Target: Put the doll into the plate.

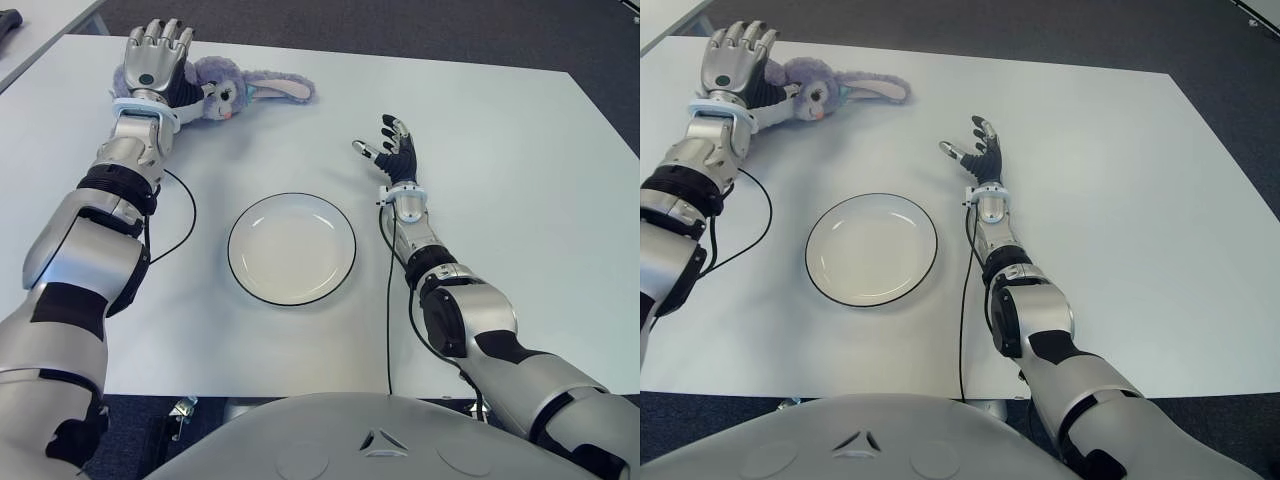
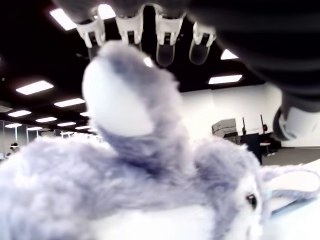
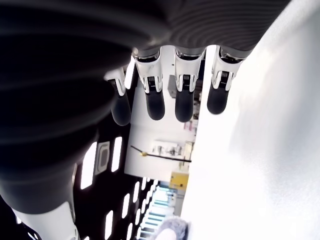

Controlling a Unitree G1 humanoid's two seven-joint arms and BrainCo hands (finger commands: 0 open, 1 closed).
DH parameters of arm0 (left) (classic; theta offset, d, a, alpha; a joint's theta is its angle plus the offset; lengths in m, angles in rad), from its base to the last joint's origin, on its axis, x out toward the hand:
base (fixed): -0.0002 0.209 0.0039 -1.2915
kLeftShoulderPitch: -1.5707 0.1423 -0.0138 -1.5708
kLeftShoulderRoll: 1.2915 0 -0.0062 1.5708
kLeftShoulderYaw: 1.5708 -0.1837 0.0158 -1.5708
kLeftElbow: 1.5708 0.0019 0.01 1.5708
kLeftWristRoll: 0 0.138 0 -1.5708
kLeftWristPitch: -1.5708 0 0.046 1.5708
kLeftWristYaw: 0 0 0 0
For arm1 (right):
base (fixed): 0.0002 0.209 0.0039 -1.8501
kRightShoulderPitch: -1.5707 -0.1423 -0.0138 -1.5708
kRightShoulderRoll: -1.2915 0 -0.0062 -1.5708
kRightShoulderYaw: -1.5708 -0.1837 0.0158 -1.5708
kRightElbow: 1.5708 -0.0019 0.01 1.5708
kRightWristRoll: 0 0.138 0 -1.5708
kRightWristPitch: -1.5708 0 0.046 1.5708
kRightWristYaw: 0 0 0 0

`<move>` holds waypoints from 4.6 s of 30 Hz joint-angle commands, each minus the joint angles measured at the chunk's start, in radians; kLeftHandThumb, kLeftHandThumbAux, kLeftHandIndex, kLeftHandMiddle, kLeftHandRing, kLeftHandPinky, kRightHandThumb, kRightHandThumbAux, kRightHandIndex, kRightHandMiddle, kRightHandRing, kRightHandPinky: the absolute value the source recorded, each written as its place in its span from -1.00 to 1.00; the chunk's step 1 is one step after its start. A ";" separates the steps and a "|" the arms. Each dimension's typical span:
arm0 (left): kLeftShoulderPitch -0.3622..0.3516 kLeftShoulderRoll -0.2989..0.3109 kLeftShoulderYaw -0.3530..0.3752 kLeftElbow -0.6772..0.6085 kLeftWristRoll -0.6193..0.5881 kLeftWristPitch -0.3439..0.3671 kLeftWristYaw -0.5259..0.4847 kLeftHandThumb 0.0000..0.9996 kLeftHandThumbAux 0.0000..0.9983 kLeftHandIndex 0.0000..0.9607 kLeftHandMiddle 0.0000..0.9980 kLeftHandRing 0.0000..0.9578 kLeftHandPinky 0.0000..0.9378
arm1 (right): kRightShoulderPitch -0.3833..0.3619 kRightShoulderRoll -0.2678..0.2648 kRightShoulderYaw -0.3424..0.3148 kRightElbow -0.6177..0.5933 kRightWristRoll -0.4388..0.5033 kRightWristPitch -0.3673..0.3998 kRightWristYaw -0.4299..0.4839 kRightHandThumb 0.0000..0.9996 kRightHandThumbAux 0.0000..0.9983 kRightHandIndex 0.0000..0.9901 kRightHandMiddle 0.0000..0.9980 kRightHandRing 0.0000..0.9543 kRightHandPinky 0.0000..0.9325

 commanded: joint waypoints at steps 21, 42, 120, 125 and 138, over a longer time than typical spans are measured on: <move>-0.087 -0.041 -0.060 0.141 -0.003 -0.023 -0.075 -0.48 -0.32 -1.00 -1.00 -1.00 -1.00 | 0.215 0.021 -0.001 0.152 -0.004 0.120 0.002 -0.97 0.51 -0.74 -0.76 -0.78 -0.76; -0.126 -0.061 -0.066 0.187 -0.006 -0.021 -0.138 -0.47 -0.27 -1.00 -1.00 -1.00 -1.00 | 0.215 0.022 0.012 0.152 -0.008 0.118 -0.013 -0.96 0.57 -0.77 -0.75 -0.76 -0.75; -0.157 -0.087 -0.088 0.234 -0.028 0.053 -0.272 0.02 -0.32 -0.49 -0.54 -0.54 -0.33 | 0.217 0.009 0.026 0.153 -0.018 0.112 -0.029 -0.95 0.54 -0.71 -0.68 -0.71 -0.74; -0.158 -0.087 -0.090 0.235 -0.033 0.059 -0.286 0.11 -0.33 -0.29 -0.53 -0.58 -0.23 | 0.217 0.008 0.025 0.153 -0.017 0.116 -0.026 -0.95 0.52 -0.70 -0.68 -0.72 -0.76; -0.122 -0.086 -0.073 0.243 -0.057 0.068 -0.274 0.45 0.34 -0.08 -0.46 -0.59 -0.57 | 0.215 0.012 -0.002 0.152 0.009 0.108 0.000 -0.90 0.58 -0.66 -0.70 -0.73 -0.73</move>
